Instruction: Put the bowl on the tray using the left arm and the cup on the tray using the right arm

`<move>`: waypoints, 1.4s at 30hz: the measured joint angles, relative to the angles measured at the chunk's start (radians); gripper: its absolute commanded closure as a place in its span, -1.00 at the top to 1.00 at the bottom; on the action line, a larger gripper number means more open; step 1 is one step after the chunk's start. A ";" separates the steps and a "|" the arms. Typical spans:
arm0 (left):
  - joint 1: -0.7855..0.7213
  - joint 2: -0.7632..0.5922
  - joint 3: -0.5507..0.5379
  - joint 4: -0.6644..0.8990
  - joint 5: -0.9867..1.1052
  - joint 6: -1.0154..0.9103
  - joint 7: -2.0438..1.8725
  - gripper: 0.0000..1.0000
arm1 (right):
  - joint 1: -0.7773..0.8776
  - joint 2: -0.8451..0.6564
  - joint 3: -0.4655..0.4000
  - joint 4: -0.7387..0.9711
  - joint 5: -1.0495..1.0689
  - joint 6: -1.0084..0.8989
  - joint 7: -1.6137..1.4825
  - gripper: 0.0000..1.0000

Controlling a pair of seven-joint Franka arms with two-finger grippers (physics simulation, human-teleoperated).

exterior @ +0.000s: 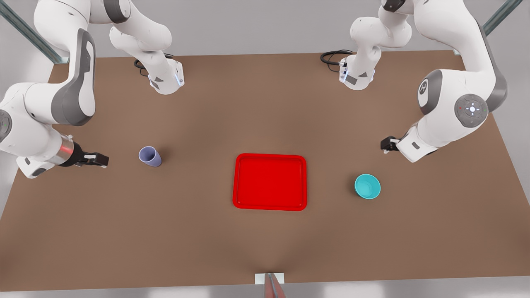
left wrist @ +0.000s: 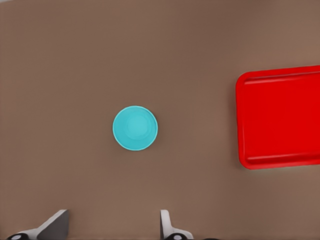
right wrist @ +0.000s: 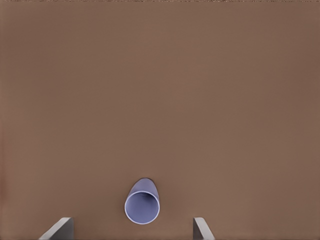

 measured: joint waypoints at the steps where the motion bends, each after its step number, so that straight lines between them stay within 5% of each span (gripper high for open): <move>1: 0.000 0.007 0.000 0.000 0.004 0.000 0.001 1.00 | 0.008 0.002 0.000 -0.001 -0.001 0.007 0.000 1.00; 8: 0.233 0.392 0.014 -0.024 -0.180 0.231 0.270 1.00 | -0.007 -0.003 0.000 -0.002 0.003 0.008 0.001 1.00; 12: 0.233 0.459 0.004 -0.123 -0.336 0.421 0.272 1.00 | -0.007 -0.003 0.000 -0.002 0.003 0.008 0.001 1.00; 18: 0.228 0.503 -0.005 -0.156 -0.429 0.434 0.305 0.98 | -0.007 0.000 0.000 -0.002 0.005 0.014 0.001 1.00; 20: 0.225 0.509 -0.005 -0.154 -0.436 0.435 0.313 -0.03 | -0.007 0.002 0.000 -0.003 0.004 0.017 0.001 1.00; 21: 0.219 0.511 -0.004 -0.154 -0.438 0.436 0.313 -0.32 | -0.008 0.002 0.000 -0.003 0.005 0.018 0.001 1.00; 24: 0.214 0.514 -0.003 -0.150 -0.440 0.438 0.313 -0.57 | -0.007 0.003 0.000 -0.002 0.004 0.019 0.001 1.00; 38: 0.185 0.489 -0.007 -0.141 -0.394 0.456 0.272 -0.57 | -0.009 0.005 -0.001 -0.020 0.005 0.042 0.001 1.00; 42: -0.061 0.461 -0.008 -0.082 -0.407 0.483 -0.071 -0.57 | -0.009 0.006 -0.001 -0.023 0.006 0.042 0.001 1.00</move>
